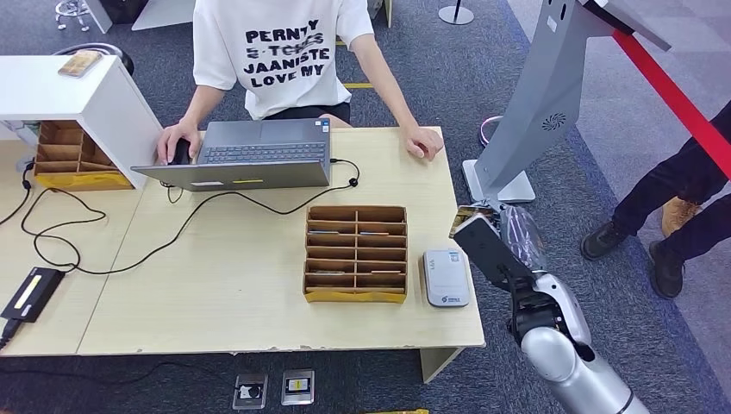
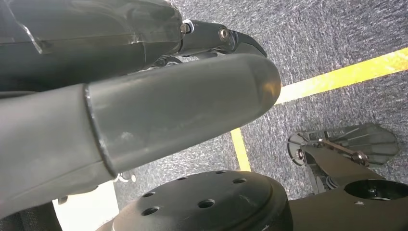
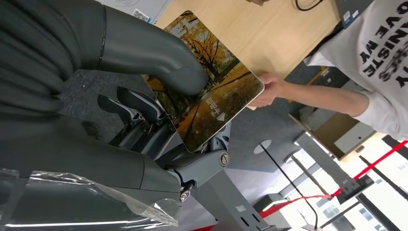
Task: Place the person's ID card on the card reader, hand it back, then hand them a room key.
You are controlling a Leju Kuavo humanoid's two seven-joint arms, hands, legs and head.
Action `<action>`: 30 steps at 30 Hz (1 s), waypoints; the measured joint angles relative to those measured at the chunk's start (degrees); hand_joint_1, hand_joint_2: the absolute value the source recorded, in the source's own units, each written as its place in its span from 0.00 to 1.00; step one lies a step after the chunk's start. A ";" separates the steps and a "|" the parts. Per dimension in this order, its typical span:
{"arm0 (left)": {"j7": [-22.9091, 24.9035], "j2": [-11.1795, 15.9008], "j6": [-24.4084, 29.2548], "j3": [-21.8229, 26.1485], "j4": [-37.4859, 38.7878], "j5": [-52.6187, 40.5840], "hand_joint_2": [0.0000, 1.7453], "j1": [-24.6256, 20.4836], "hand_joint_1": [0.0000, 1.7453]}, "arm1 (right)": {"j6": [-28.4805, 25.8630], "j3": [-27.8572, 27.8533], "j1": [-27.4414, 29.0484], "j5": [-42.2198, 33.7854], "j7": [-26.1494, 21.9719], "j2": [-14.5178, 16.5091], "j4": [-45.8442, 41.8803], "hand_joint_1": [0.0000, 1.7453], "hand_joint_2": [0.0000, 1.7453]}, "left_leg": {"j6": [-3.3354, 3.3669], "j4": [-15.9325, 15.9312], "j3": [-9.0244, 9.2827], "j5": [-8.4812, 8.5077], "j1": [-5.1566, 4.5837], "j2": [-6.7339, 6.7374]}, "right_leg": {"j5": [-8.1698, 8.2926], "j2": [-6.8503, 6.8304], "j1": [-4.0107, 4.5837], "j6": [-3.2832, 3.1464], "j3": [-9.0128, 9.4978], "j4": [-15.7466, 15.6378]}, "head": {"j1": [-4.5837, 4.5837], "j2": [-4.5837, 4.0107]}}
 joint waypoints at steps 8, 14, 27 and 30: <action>0.00 0.00 -0.07 0.00 0.00 -0.06 0.00 0.00 0.00 | 1.17 0.31 -0.11 0.01 0.36 0.00 3.46 1.00 1.00 | 0.00 0.00 -0.01 0.00 0.00 0.00 | 0.00 0.00 0.00 0.00 0.00 0.00 | 0.00 0.00; 0.00 0.00 -0.01 0.00 0.00 0.09 0.00 -0.01 0.00 | 1.68 0.42 -0.69 -0.06 0.40 0.01 6.73 1.00 1.00 | 0.00 0.00 -0.01 0.00 0.00 -0.01 | 0.00 -0.01 0.00 0.00 0.00 0.00 | 0.00 0.00; 0.11 0.00 0.39 0.02 0.00 0.40 0.00 -0.02 0.00 | 2.73 1.89 -3.53 -1.66 -0.67 0.23 14.19 1.00 1.00 | 0.00 0.00 -0.02 0.00 0.00 -0.03 | 0.00 -0.02 0.00 0.00 0.00 0.00 | -0.01 0.00; 0.11 0.00 0.48 0.02 0.00 0.42 0.00 -0.01 0.00 | 2.73 1.96 -3.90 -2.08 -0.59 0.26 15.73 1.00 1.00 | 0.00 0.00 -0.02 0.00 0.00 -0.03 | 0.00 -0.03 0.00 0.00 0.00 0.00 | 0.00 0.00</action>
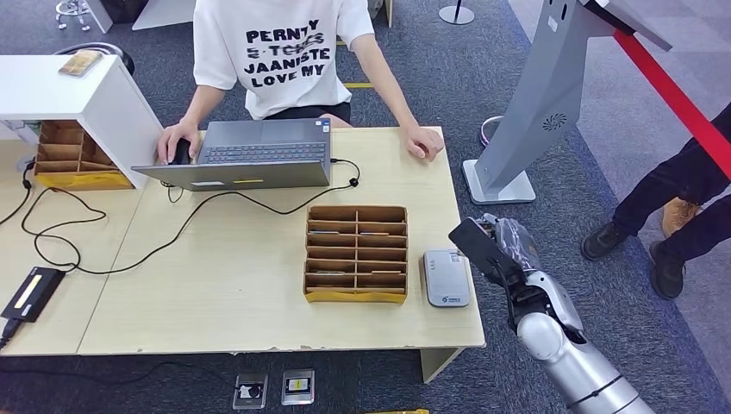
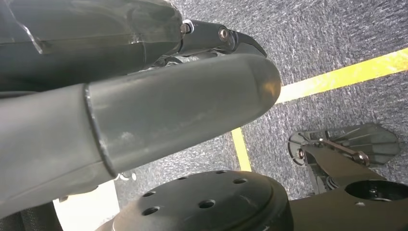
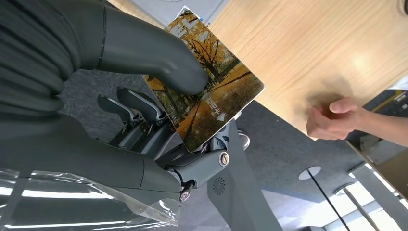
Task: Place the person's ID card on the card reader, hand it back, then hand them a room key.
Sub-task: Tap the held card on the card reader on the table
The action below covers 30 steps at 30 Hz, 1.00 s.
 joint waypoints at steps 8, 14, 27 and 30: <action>0.00 0.02 -0.17 0.00 0.00 -0.20 0.00 0.00 0.00 | 0.82 0.01 -0.17 -0.44 0.65 -0.09 3.59 1.00 1.00 | 0.00 0.00 0.01 0.00 0.00 0.00 | 0.00 0.01 0.00 0.00 -0.01 0.00 | 0.01 0.00; 0.00 0.16 -0.22 0.00 0.00 -0.20 0.00 0.00 0.00 | 1.36 0.01 -0.20 -0.61 0.86 -0.22 5.69 1.00 1.00 | 0.00 0.00 0.01 0.00 0.00 0.00 | 0.00 0.01 0.00 0.00 0.00 0.00 | 0.00 0.00; 0.00 0.28 -0.22 0.00 0.00 -0.18 0.00 0.00 0.00 | 3.10 0.84 -0.64 -1.99 0.59 -0.19 8.50 1.00 1.00 | 0.00 0.00 0.00 0.00 0.00 0.00 | 0.00 0.00 0.00 0.00 0.00 0.00 | 0.01 0.00; 0.00 0.28 -0.22 0.00 0.00 -0.20 0.00 0.00 0.00 | 3.13 1.01 -0.79 -2.26 0.46 -0.14 8.90 1.00 1.00 | 0.00 0.00 0.00 0.00 0.00 0.00 | 0.00 0.00 0.00 0.00 0.00 0.00 | 0.01 0.00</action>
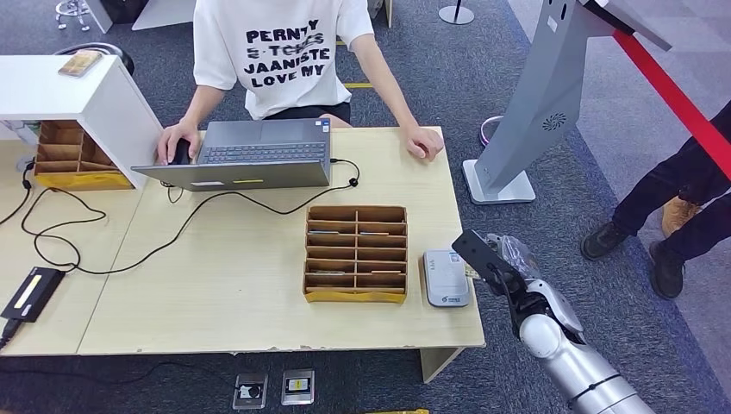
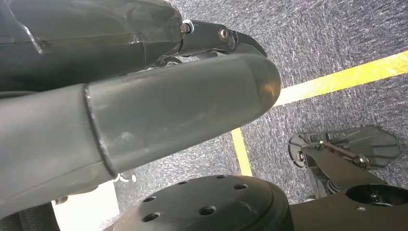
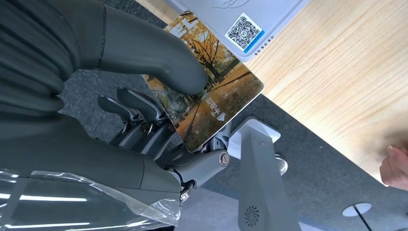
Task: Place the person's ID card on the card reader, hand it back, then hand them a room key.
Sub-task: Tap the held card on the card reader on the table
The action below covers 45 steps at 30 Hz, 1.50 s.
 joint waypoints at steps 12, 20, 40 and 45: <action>0.00 0.00 0.00 0.00 0.00 0.00 0.00 -0.01 0.00 | 0.24 2.06 -1.38 -0.78 -1.82 1.59 2.35 1.00 1.00 | 0.00 0.00 -0.01 0.00 0.00 -0.01 | 0.00 0.00 0.00 0.00 0.00 0.01 | -0.01 0.00; 0.00 0.00 0.02 0.00 0.00 0.01 0.00 -0.02 0.00 | 0.98 3.49 -3.01 -1.67 -2.84 3.55 4.33 1.00 1.00 | 0.00 0.00 -0.01 0.00 0.00 -0.02 | 0.00 -0.01 0.00 0.00 0.00 0.01 | 0.00 0.00; 0.00 0.00 0.44 0.00 0.00 0.02 0.00 0.01 0.00 | 2.72 5.71 -5.08 -3.22 -4.48 5.73 11.50 1.00 1.00 | 0.00 0.00 0.01 0.01 0.00 -0.02 | 0.00 -0.01 0.00 0.00 0.01 0.01 | -0.01 0.00; 0.00 0.01 0.46 0.02 0.00 0.03 0.00 0.00 0.00 | 2.88 6.20 -6.00 -3.58 -4.63 5.97 13.94 1.00 1.00 | 0.00 0.00 0.02 0.01 0.00 -0.02 | 0.00 0.00 0.00 0.00 0.01 0.01 | -0.01 0.00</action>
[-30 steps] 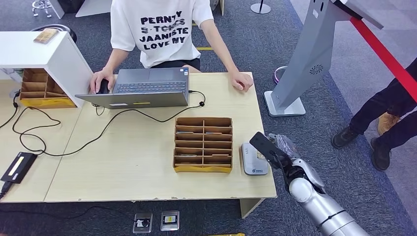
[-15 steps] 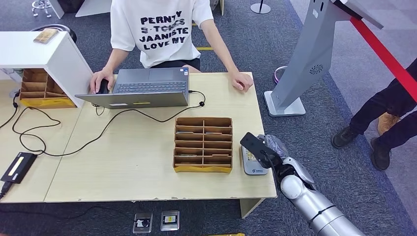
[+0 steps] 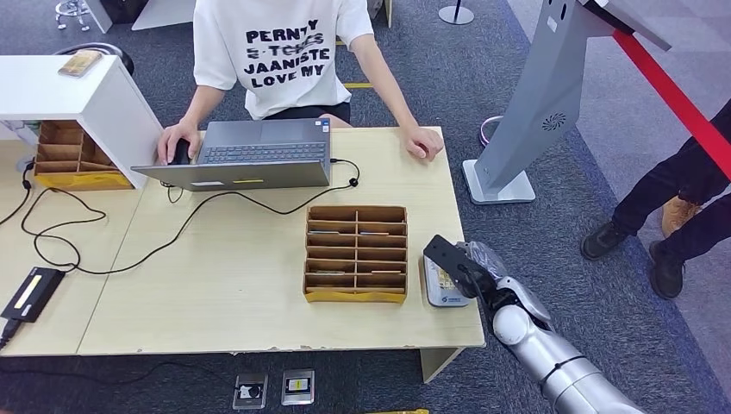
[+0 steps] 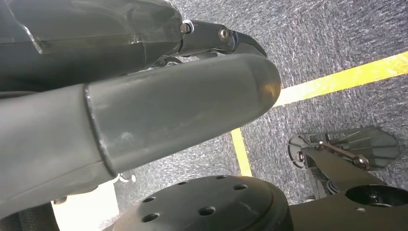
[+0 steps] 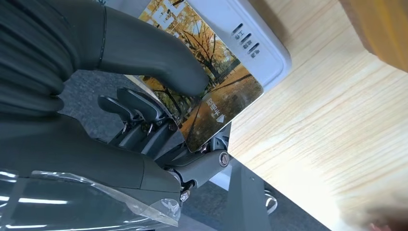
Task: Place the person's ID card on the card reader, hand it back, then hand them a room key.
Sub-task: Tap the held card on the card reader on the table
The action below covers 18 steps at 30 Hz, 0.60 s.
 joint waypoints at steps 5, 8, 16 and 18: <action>0.00 0.02 0.09 0.01 0.00 0.36 0.00 0.00 0.00 | 0.01 0.46 -0.81 -1.10 -0.61 0.28 1.58 1.00 1.00 | 0.00 0.00 0.02 0.00 0.00 0.00 | 0.00 0.00 0.00 0.00 0.02 0.00 | 0.01 0.00; 0.00 0.02 0.28 0.01 0.00 0.52 0.00 0.00 0.00 | 0.01 0.63 -1.20 -1.95 -1.35 0.61 2.52 1.00 1.00 | 0.00 0.00 0.04 0.00 0.00 0.01 | 0.00 0.01 0.00 0.00 0.03 0.00 | 0.00 0.00; 0.00 0.02 0.51 0.20 0.00 0.66 0.00 0.00 0.00 | -0.21 0.97 -1.79 -3.26 -2.46 1.65 4.51 1.00 1.00 | 0.00 0.00 0.11 0.00 0.00 0.02 | 0.01 0.02 0.00 0.00 0.09 0.00 | 0.01 0.00; 0.00 0.02 0.52 0.38 0.00 0.74 0.00 0.01 0.00 | -0.48 1.01 -1.85 -3.73 -2.67 1.76 4.72 1.00 1.00 | 0.00 0.00 0.12 0.00 0.00 0.02 | 0.01 0.02 0.00 0.01 0.11 0.00 | 0.01 0.00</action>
